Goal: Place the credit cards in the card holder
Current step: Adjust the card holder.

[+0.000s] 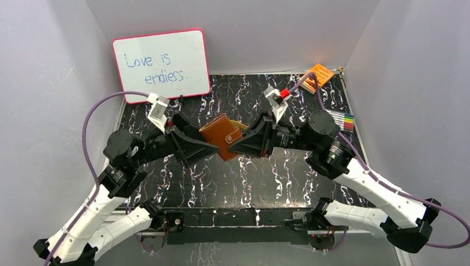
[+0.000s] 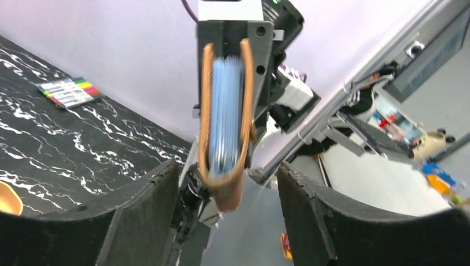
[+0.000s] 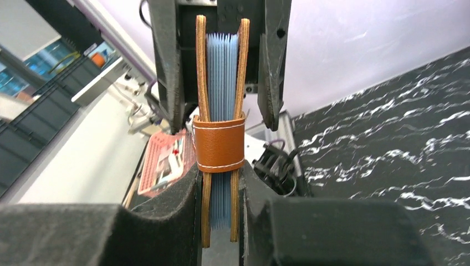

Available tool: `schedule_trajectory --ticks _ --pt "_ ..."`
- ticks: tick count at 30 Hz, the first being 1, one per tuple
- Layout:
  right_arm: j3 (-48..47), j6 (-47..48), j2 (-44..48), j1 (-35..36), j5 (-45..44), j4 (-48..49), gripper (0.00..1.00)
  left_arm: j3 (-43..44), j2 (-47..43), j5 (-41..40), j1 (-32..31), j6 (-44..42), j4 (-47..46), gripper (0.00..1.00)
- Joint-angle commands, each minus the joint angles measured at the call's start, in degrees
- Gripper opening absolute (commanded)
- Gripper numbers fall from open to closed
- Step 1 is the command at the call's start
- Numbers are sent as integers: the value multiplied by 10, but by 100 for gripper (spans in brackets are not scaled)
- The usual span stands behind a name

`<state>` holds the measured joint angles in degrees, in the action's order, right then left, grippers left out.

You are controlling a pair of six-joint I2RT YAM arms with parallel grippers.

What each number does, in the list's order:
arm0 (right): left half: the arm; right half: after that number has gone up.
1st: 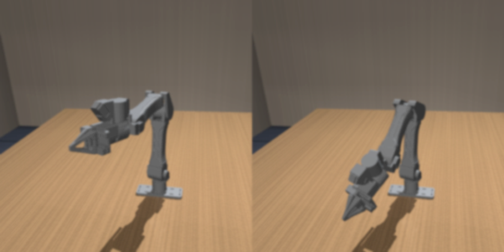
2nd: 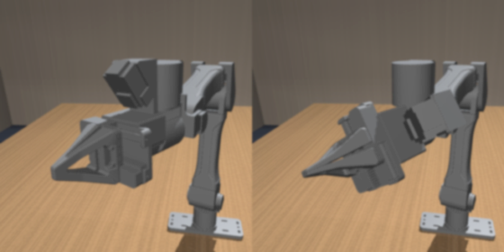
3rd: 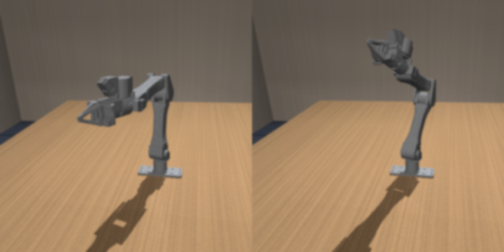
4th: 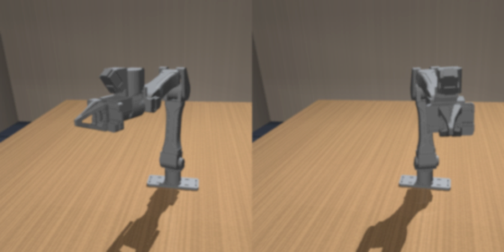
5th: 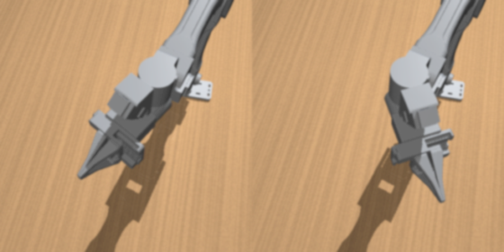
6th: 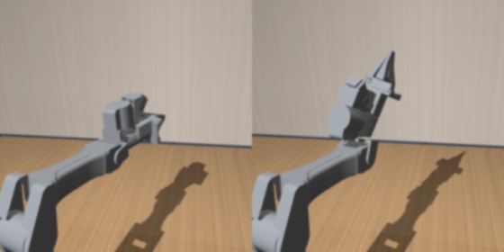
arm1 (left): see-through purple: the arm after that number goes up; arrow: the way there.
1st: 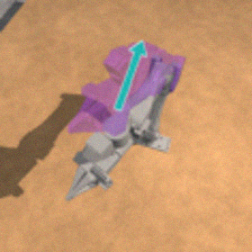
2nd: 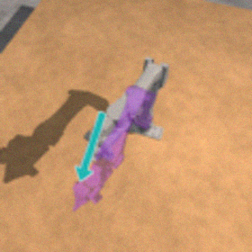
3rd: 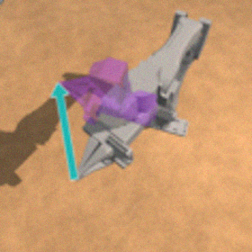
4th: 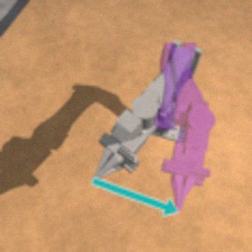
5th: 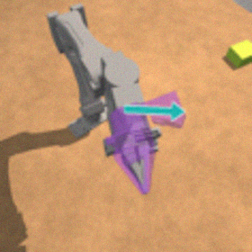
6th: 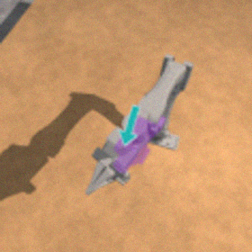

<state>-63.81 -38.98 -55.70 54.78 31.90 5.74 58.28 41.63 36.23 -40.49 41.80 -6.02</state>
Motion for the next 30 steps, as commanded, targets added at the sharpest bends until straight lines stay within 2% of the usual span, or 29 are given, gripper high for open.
schedule_trajectory --ticks 1,7,12,23,30 --pt "14 5 37 1 -81 116 0 -55 -52 -103 -2 69 -104 64" --pt "34 1 33 0 -96 153 0 -155 -76 -175 -2 142 -242 66" --pt "61 -2 38 1 -114 188 0 -155 -38 -149 -2 156 -309 66" --pt "94 -25 32 1 -112 246 0 -142 0 -127 -2 136 -340 63" --pt "100 -37 27 1 -105 256 0 -139 8 -118 -2 133 -342 51"
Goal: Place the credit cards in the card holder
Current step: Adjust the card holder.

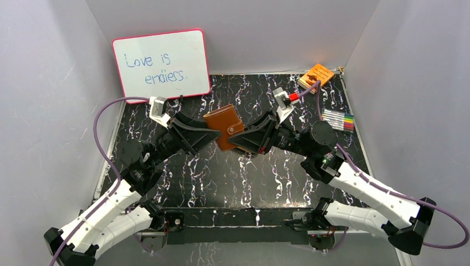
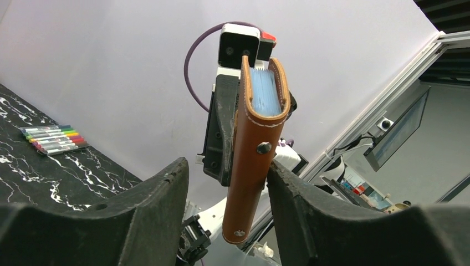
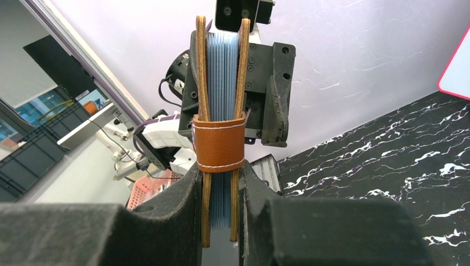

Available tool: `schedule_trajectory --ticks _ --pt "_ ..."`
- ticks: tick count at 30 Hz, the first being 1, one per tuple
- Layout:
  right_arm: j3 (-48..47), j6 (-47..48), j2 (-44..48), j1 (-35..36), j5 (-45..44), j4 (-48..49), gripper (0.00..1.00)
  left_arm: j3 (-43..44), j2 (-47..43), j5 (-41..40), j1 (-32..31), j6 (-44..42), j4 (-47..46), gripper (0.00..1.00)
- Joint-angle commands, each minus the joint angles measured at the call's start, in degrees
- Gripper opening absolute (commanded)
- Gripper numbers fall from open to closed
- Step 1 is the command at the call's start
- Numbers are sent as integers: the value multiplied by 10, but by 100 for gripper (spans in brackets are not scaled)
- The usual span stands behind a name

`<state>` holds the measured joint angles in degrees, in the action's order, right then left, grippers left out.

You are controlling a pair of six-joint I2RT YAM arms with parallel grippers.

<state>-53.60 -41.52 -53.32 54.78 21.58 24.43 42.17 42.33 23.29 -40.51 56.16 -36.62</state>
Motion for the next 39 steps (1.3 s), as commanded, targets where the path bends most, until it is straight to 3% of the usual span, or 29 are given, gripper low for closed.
schedule_trajectory --ticks 1,8,15,26,32,39 --pt "0 -14 2 1 -1 72 0 24 4 15 -2 -8 -38 50" --pt "4 -19 1 0 -2 75 0 37 28 63 -2 7 -56 52" --pt "6 -19 2 0 -7 72 0 32 28 64 -1 14 -66 42" --pt "4 -16 3 0 -7 63 0 34 17 43 -2 3 -62 47" --pt "6 -13 4 0 -7 61 0 39 25 53 -2 3 -62 33" --pt "7 -14 2 1 -6 64 0 41 24 54 -2 5 -62 32"
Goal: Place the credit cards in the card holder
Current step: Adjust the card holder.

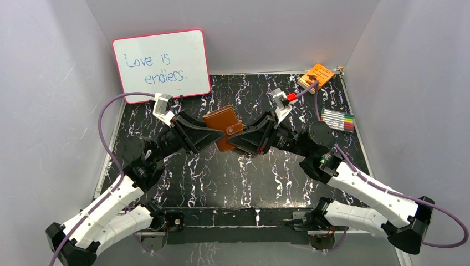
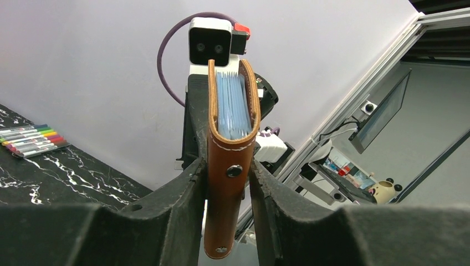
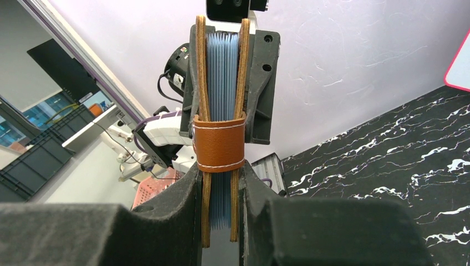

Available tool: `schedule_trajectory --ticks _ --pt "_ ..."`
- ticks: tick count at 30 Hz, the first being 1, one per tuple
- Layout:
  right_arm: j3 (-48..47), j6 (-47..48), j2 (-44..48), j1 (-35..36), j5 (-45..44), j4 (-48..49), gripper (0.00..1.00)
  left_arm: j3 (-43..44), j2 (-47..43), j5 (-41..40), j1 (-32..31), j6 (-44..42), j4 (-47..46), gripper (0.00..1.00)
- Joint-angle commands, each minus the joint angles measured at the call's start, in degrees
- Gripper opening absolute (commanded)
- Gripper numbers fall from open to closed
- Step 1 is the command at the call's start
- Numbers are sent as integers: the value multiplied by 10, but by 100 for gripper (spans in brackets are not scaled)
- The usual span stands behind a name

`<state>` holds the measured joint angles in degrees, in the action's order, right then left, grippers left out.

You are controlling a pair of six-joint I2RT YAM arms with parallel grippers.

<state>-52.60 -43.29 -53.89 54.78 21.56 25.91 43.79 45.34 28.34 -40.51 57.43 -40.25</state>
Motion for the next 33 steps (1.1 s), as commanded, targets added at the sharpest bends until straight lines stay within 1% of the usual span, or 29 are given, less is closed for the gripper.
schedule_trajectory --ticks 1,4,7,8,9,11,13,14,15,17,19,20,21,23,24,25,26,27,28,29,31,33 --pt "-4 4 8 1 -6 48 0 24 -6 4 -2 -8 -26 29" --pt "-4 4 8 0 -6 48 0 22 -6 4 -1 -7 -26 17" --pt "-5 4 9 1 -7 46 0 22 -7 5 -2 -7 -26 8" --pt "-6 5 9 1 -7 44 0 22 -6 5 -2 -8 -26 2" --pt "-6 6 10 1 -7 42 0 22 -7 6 -2 -9 -27 0" --pt "-9 6 10 1 -8 30 2 20 -8 5 -2 -9 -26 0" --pt "-22 11 9 1 -3 -3 21 21 -9 6 -2 -9 -20 0" --pt "-30 16 7 0 3 -21 29 24 -10 7 -2 -11 -14 0" --pt "-39 20 5 0 10 -37 34 26 -11 9 -2 -12 -6 0" --pt "-54 28 0 0 21 -65 36 31 -10 17 -2 -15 3 0" --pt "-62 32 -3 0 31 -84 35 35 -6 26 -2 -14 3 0" --pt "-66 35 -3 1 34 -91 32 37 -3 31 -2 -12 3 0" --pt "-68 36 -3 0 36 -94 26 39 0 35 -2 -11 2 0" --pt "-67 40 2 1 31 -98 5 42 3 39 -2 -9 2 0" --pt "-63 41 6 1 26 -95 0 42 4 37 -2 -8 5 0" --pt "-56 40 11 1 21 -87 0 43 3 35 -2 -8 9 3" --pt "-49 37 16 0 16 -71 0 43 2 30 -2 -8 13 13" --pt "-41 34 23 0 12 -56 0 42 1 27 -1 -7 16 21" --pt "-31 28 27 1 7 -40 0 41 1 25 -2 -8 16 28" --pt "-23 24 32 1 2 -24 0 40 0 24 -2 -6 15 32" --pt "-11 18 36 1 -3 -4 0 36 -3 22 -2 -5 9 36" --pt "-8 17 37 1 -2 1 0 30 -9 14 -1 -7 3 35"
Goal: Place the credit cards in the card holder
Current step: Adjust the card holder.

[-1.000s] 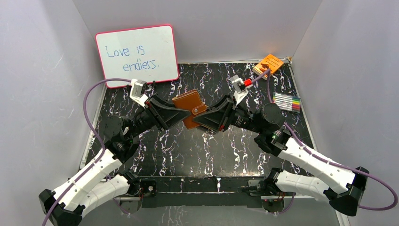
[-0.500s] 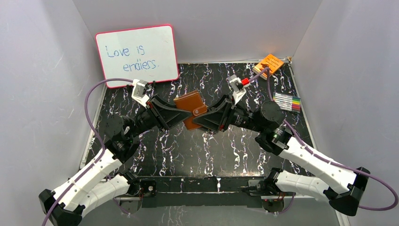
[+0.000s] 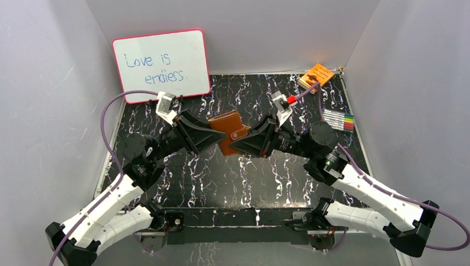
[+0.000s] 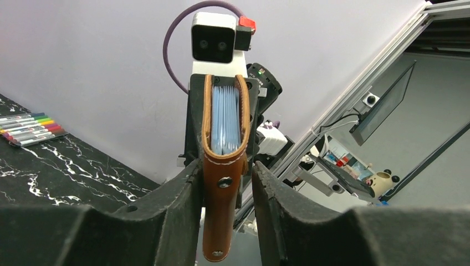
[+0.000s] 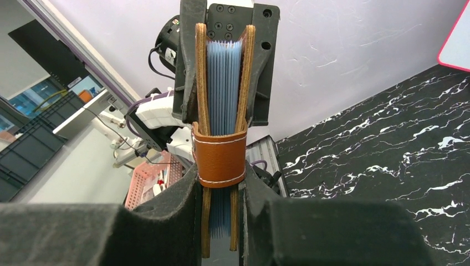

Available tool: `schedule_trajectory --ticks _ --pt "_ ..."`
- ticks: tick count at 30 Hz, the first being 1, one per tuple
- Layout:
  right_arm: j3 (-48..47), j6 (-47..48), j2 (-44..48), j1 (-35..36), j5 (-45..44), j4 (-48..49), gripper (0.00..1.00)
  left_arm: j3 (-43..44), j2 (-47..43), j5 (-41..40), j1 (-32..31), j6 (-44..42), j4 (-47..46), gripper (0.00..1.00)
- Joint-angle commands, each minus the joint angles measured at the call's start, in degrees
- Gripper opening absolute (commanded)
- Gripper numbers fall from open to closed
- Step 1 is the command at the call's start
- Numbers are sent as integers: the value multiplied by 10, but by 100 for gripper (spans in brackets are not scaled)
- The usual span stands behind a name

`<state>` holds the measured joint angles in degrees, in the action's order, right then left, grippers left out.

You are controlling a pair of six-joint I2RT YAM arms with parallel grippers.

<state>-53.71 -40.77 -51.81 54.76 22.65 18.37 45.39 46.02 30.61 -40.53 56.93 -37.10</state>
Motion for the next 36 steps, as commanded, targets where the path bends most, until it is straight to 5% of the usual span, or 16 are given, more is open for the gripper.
schedule_trajectory --ticks 1,11,16,24,27,30,31,34,36 --pt "4 -8 16 1 -12 79 0 10 -19 -16 -2 -2 -30 35" --pt "59 -46 22 1 -32 174 0 9 -3 -7 -1 18 -53 37" --pt "81 -56 27 1 -39 211 0 6 1 -12 -2 24 -71 26" --pt "87 -58 25 1 -36 217 0 9 17 1 -1 34 -81 33" --pt "87 -57 23 1 -32 218 0 8 19 4 -2 35 -85 22" --pt "76 -51 19 1 -21 200 0 8 18 4 -2 30 -86 0" --pt "68 -48 18 0 -18 173 2 7 15 1 -2 27 -84 0" --pt "23 -16 18 1 -6 55 42 13 -5 -38 -2 -4 -18 0" --pt "-9 19 34 0 -21 -57 59 45 -22 -79 -2 -58 100 0"
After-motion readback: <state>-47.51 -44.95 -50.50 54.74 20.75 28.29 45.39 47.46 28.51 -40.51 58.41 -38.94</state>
